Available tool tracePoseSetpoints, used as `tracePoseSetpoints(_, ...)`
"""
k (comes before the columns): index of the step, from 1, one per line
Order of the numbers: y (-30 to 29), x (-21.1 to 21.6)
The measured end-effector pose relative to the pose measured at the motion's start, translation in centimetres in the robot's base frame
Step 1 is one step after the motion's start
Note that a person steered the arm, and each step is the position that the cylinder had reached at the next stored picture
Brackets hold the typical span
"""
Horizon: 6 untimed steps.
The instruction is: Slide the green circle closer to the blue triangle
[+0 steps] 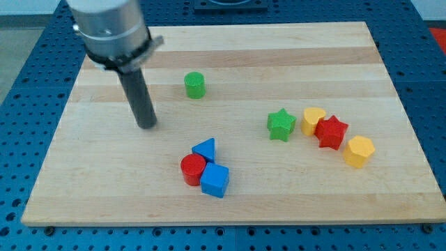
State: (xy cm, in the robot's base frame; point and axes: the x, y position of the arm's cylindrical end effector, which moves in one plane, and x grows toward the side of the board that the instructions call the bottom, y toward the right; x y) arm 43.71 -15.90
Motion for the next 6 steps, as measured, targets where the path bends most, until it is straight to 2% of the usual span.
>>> tracePoseSetpoints(2, 1.7, -10.7)
tracePoseSetpoints(3, 11.1, -11.4)
tracePoseSetpoints(4, 14.6, -7.5)
tracePoseSetpoints(5, 14.5, -5.8)
tracePoseSetpoints(6, 15.0, -9.4)
